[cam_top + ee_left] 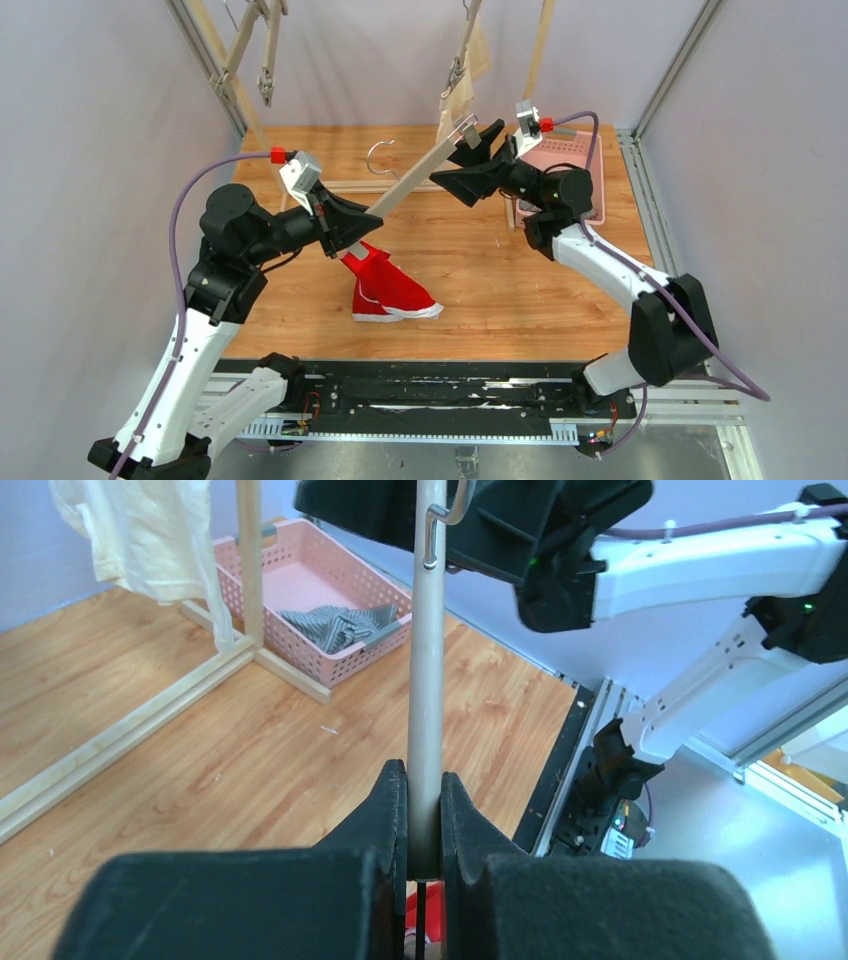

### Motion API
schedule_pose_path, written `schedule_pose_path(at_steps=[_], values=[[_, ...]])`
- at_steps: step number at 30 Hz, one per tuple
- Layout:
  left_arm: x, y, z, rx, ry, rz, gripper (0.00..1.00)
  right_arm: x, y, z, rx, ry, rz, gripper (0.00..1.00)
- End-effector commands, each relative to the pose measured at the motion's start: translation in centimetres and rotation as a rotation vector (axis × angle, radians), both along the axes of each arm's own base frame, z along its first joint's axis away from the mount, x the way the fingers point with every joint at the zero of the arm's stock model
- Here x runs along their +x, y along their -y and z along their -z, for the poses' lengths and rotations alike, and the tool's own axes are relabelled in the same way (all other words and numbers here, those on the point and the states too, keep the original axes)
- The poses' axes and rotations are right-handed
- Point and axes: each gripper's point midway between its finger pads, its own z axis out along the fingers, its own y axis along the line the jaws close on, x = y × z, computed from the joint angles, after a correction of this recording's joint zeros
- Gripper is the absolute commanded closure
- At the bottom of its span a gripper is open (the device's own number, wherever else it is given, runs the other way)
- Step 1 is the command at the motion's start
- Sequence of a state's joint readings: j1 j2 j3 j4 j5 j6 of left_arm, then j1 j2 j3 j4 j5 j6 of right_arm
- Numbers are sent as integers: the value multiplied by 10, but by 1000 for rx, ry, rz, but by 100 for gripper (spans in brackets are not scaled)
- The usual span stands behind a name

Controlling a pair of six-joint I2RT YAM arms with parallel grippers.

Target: Remove the underwear clipped to the hanger

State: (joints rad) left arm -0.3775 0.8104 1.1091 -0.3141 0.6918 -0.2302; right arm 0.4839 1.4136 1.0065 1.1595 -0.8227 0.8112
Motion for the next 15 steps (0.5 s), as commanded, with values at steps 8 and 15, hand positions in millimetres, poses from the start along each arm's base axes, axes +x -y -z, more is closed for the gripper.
schedule_pose_path(at_steps=[8, 15], values=[[-1, 1, -21, -104, 79, -18, 100, -28, -18, -60, 221, 102, -161, 27], [0, -5, -38, -161, 148, -64, 100, -28, -21, -47, 155, 98, -121, 27]])
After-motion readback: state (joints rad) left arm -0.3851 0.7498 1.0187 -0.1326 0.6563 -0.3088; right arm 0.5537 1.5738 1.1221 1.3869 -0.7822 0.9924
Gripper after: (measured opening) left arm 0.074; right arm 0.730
